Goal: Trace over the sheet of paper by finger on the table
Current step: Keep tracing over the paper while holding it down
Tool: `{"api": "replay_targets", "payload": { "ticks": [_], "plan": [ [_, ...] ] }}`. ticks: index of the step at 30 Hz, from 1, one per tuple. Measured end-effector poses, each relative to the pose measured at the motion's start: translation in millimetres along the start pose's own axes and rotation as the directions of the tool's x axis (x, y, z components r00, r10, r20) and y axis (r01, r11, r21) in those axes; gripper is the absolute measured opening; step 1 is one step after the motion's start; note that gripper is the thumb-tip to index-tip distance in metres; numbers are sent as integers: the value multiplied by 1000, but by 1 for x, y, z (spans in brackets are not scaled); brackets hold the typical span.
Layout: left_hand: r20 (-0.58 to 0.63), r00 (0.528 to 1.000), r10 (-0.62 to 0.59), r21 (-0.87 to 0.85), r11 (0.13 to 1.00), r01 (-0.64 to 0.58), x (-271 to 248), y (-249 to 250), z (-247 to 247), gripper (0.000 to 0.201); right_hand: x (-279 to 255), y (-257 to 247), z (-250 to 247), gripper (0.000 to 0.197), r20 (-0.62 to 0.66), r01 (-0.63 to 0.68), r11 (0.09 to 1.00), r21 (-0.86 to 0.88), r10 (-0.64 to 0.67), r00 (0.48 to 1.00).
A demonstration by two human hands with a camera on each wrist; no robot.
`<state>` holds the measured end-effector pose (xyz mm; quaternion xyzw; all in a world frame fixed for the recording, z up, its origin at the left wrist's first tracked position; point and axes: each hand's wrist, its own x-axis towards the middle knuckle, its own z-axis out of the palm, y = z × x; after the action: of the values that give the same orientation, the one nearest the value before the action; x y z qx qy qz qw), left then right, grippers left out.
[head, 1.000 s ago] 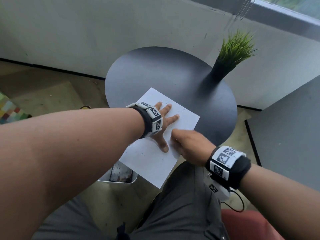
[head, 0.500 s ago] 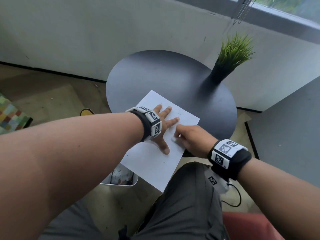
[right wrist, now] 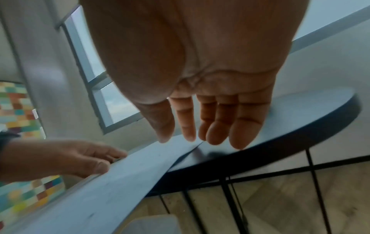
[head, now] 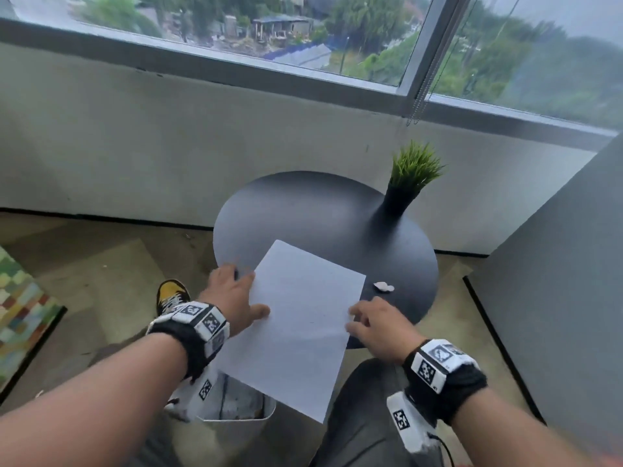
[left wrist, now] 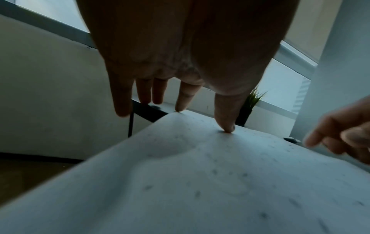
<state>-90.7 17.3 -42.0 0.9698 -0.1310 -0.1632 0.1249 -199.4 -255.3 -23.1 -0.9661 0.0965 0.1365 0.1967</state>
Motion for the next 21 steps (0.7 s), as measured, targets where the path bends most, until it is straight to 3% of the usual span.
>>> {"api": "replay_targets", "payload": {
  "ticks": [3,6,7,8,10,15,18,21],
  "plan": [
    [10,994,-109,-317,942,107,-3,-9,-8,68,-10,-19,21,42,11,-50,999,9,50,999],
    [130,969,-211,-750,618,235,-6,-19,-13,31,-13,-28,23,46,10,-117,990,78,117,993],
    [170,964,-205,-793,553,257,-9,-22,-13,23,-13,-29,24,47,14,-125,988,89,124,992],
    [183,966,-185,-797,548,256,-12,-23,-12,18,-13,-29,24,50,14,-129,987,99,128,992],
    [132,982,-137,-782,594,188,-15,-23,-12,16,-10,-28,22,55,21,-143,980,139,142,990],
    [-150,989,13,-706,698,-117,-20,-7,-52,28,-5,-27,2,53,-43,-158,930,332,182,982],
    [-268,963,36,-796,554,-242,-17,1,-79,20,2,-24,-22,59,-136,-112,898,425,186,973],
    [-355,934,38,-838,429,-336,-18,12,-108,11,3,-29,-58,29,-204,3,808,589,145,968]
  ]
}}
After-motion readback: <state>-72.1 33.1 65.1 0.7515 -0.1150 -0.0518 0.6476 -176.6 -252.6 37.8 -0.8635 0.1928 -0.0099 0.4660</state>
